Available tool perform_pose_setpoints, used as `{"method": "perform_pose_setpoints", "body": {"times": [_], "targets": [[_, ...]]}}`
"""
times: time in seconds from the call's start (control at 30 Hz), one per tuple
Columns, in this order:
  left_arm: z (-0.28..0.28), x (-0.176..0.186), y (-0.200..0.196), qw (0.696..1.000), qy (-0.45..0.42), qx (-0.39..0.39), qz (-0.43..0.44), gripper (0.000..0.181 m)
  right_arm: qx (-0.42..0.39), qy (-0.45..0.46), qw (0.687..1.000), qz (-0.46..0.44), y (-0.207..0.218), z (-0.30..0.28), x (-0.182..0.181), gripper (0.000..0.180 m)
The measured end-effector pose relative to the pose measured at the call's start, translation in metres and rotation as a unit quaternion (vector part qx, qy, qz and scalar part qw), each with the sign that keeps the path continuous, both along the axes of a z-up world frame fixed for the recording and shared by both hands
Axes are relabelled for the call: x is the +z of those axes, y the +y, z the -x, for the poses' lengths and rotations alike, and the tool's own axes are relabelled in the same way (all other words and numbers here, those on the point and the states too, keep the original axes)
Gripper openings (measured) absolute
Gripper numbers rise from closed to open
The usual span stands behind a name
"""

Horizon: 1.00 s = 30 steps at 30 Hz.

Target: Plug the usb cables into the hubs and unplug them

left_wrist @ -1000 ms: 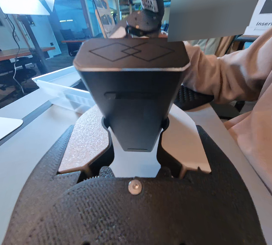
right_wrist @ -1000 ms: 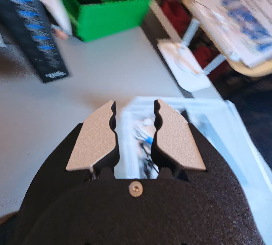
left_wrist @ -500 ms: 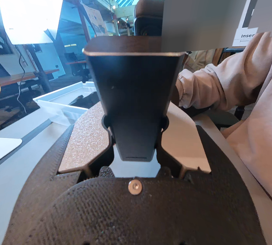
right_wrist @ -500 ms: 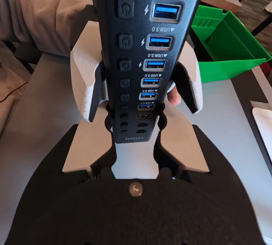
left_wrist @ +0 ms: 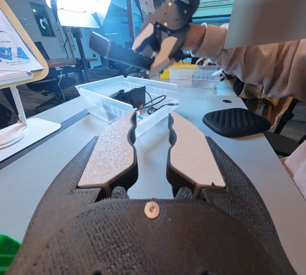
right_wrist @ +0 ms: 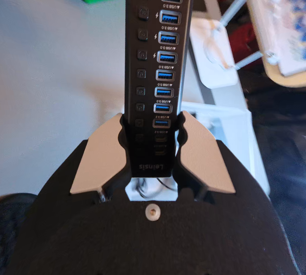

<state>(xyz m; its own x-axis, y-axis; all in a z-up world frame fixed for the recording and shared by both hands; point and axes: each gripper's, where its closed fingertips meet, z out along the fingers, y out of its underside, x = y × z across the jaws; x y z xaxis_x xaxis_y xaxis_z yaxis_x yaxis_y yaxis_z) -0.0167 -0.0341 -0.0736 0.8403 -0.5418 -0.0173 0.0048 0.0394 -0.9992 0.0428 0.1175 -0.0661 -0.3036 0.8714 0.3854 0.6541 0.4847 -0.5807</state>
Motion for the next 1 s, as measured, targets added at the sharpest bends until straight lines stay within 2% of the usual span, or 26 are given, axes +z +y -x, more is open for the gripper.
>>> {"method": "perform_pose_setpoints", "body": {"times": [0.03, 0.17, 0.27, 0.33, 0.57, 0.73, 0.83, 1.0], "targets": [[0.002, -0.001, 0.001, 1.000, 0.002, 0.007, 0.002, 0.033, -0.030, -0.008, 0.999, -0.019, 0.027, -0.004, 0.008, 0.061], [0.010, -0.009, 0.006, 0.999, 0.018, 0.033, 0.014, 0.022, -0.142, -0.042, 0.986, -0.072, 0.133, -0.017, 0.022, 0.063], [0.016, -0.013, 0.007, 0.998, 0.041, 0.050, 0.012, 0.013, -0.180, -0.088, 0.977, -0.072, 0.187, -0.025, 0.004, 0.061], [0.018, -0.016, 0.007, 0.997, 0.058, 0.055, 0.013, 0.010, -0.180, -0.125, 0.973, -0.067, 0.209, -0.027, -0.018, 0.061], [0.006, -0.040, 0.010, 0.992, 0.115, 0.036, 0.032, 0.007, -0.155, -0.238, 0.959, 0.007, 0.222, -0.012, -0.096, 0.061], [-0.003, -0.053, 0.010, 0.988, 0.145, 0.019, 0.041, 0.007, -0.170, -0.282, 0.944, 0.017, 0.236, -0.011, -0.117, 0.061], [-0.003, -0.052, 0.009, 0.991, 0.128, 0.013, 0.047, 0.014, -0.172, -0.256, 0.951, 0.003, 0.241, -0.005, -0.102, 0.061], [0.010, -0.048, 0.013, 0.993, 0.093, 0.034, 0.060, 0.024, -0.149, -0.153, 0.977, -0.012, 0.217, 0.012, -0.047, 0.061]]}}
